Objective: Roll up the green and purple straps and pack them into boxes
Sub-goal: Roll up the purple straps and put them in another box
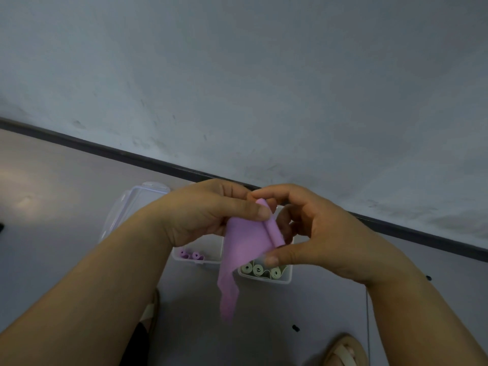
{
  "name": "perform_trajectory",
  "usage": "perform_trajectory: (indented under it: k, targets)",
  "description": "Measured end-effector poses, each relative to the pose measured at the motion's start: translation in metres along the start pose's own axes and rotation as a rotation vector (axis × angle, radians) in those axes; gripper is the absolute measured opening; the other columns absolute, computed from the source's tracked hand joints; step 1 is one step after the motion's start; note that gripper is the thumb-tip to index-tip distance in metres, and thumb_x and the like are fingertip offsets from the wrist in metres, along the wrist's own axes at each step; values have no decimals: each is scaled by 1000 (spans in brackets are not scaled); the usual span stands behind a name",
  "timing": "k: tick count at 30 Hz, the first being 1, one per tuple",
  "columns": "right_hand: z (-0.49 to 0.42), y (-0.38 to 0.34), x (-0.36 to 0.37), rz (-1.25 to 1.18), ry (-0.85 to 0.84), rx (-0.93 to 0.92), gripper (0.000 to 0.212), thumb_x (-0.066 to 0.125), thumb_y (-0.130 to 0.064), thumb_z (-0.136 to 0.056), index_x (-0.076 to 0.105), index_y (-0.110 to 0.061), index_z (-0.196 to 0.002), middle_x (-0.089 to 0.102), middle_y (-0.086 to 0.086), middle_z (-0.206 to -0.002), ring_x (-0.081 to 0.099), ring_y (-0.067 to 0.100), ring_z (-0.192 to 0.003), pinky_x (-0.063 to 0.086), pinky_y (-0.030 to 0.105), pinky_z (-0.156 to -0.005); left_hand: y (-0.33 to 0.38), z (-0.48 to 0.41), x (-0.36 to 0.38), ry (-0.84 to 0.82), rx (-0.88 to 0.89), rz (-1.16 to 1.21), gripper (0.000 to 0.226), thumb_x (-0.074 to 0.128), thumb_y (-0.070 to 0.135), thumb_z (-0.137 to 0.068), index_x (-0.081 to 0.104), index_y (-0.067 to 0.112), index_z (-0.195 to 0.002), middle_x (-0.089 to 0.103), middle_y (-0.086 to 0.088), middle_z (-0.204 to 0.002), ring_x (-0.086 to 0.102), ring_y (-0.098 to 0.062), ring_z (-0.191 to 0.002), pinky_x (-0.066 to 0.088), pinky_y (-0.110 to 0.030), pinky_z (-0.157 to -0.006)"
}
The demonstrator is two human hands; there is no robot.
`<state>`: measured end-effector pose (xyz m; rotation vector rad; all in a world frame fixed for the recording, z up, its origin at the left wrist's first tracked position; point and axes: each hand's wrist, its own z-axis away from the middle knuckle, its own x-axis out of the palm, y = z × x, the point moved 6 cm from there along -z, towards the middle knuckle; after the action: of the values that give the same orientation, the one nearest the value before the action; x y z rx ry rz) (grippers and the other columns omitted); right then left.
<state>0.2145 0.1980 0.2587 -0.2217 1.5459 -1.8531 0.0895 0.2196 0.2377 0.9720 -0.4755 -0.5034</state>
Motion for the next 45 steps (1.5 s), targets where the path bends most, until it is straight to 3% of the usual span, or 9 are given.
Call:
perform_trajectory:
  k: [3, 7, 12, 21, 26, 32, 38, 42, 45]
  targets:
    - [1, -1, 0, 31, 1, -6, 66, 83, -37, -54, 53, -50, -112, 54, -16, -96, 53, 27, -81, 55, 41, -69, -1, 0, 1, -18, 8, -17, 9, 66, 22, -68, 73, 18, -71, 68, 2, -70, 64, -8, -63, 50, -18, -56]
    - [3, -2, -4, 23, 49, 10, 59, 85, -25, -56, 58, -42, -105, 53, -19, -83, 49, 20, -72, 54, 37, -66, 0, 0, 3, -28, 17, -129, 17, 76, 33, -70, 72, 17, -75, 67, 3, -67, 62, -7, -59, 48, -22, -59]
    - [4, -3, -4, 5, 48, 15, 59, 86, -23, -55, 58, -42, -103, 53, -21, -81, 51, 24, -77, 54, 38, -67, 2, -1, 2, 1, 81, -197, 28, 70, 48, -64, 76, 23, -75, 72, 1, -80, 64, -16, -83, 49, -41, -93]
    - [5, -2, -6, 21, 39, 15, 59, 85, -24, -57, 55, -44, -104, 55, -23, -85, 50, 12, -72, 55, 38, -70, 1, -3, 1, 34, 82, -186, 17, 76, 39, -66, 76, 23, -71, 71, 4, -73, 64, -9, -75, 51, -30, -80]
    - [4, -2, -6, 49, 52, 24, 59, 84, -35, -51, 57, -42, -102, 55, -21, -85, 49, 6, -70, 54, 36, -71, -2, -3, 2, 5, 65, -200, 26, 72, 46, -61, 75, 23, -71, 70, 4, -72, 63, -11, -75, 50, -38, -83]
    - [3, -3, -4, 77, 59, 10, 59, 85, -24, -59, 53, -44, -104, 54, -26, -92, 49, 4, -70, 54, 34, -71, -3, -5, -1, 44, 45, -219, 32, 70, 53, -54, 75, 25, -69, 70, 7, -71, 61, -15, -78, 49, -40, -85]
    - [3, -4, -5, 92, 73, 14, 57, 84, -23, -60, 53, -42, -104, 55, -29, -92, 53, 6, -74, 54, 29, -71, -4, -6, 0, 39, 40, -212, 25, 77, 44, -57, 76, 24, -71, 71, 5, -73, 62, -10, -74, 48, -31, -75]
    - [1, 2, -6, 0, 91, 58, 65, 77, -46, -52, 50, -49, -111, 56, -26, -107, 60, 7, -91, 55, 31, -80, -3, -6, -8, 140, 91, -153, 34, 75, 50, -59, 76, 21, -77, 73, -2, -86, 65, -26, -92, 52, -38, -86]
    - [-1, 7, -10, -125, 191, 101, 55, 64, -57, -54, 57, -41, -107, 65, -17, -101, 63, 3, -92, 53, 27, -84, 1, -7, -12, 234, 142, -51, 39, 73, 45, -61, 75, 14, -85, 73, -9, -93, 66, -28, -96, 51, -41, -93]
